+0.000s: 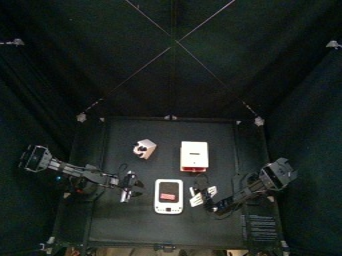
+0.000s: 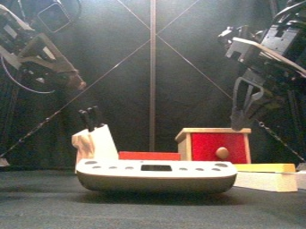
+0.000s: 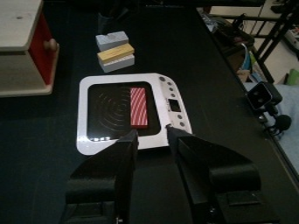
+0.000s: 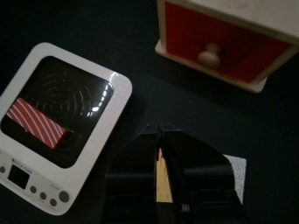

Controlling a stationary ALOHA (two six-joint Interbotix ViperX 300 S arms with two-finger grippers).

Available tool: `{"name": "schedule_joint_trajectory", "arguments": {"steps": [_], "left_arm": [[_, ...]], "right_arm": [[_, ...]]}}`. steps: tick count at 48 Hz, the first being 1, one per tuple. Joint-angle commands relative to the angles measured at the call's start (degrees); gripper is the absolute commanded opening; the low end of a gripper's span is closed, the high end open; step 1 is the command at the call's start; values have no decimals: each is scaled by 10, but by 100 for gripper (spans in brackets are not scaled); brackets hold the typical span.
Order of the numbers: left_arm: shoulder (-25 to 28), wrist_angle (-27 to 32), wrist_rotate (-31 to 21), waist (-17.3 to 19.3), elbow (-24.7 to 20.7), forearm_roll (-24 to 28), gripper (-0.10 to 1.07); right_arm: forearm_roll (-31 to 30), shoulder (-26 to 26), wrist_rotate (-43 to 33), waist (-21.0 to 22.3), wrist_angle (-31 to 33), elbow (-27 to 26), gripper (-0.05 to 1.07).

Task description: Grab salmon

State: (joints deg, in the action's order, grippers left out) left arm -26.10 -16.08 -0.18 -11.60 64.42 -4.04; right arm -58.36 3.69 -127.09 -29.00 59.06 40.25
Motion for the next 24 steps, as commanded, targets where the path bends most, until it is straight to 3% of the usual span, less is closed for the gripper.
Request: {"name": "schedule_joint_trajectory", "arguments": {"steps": [1, 17, 24], "left_arm": [[-2, -4, 2, 0, -6, -1, 74], [-2, -7, 3, 1, -7, 0, 74], [-2, -16, 4, 4, -9, 0, 74]], "right_arm": [[-22, 38, 1, 4, -11, 3, 42], [-96, 98, 1, 26, -62, 29, 42], [-106, 139, 5, 72, -163, 56, 41]]}}
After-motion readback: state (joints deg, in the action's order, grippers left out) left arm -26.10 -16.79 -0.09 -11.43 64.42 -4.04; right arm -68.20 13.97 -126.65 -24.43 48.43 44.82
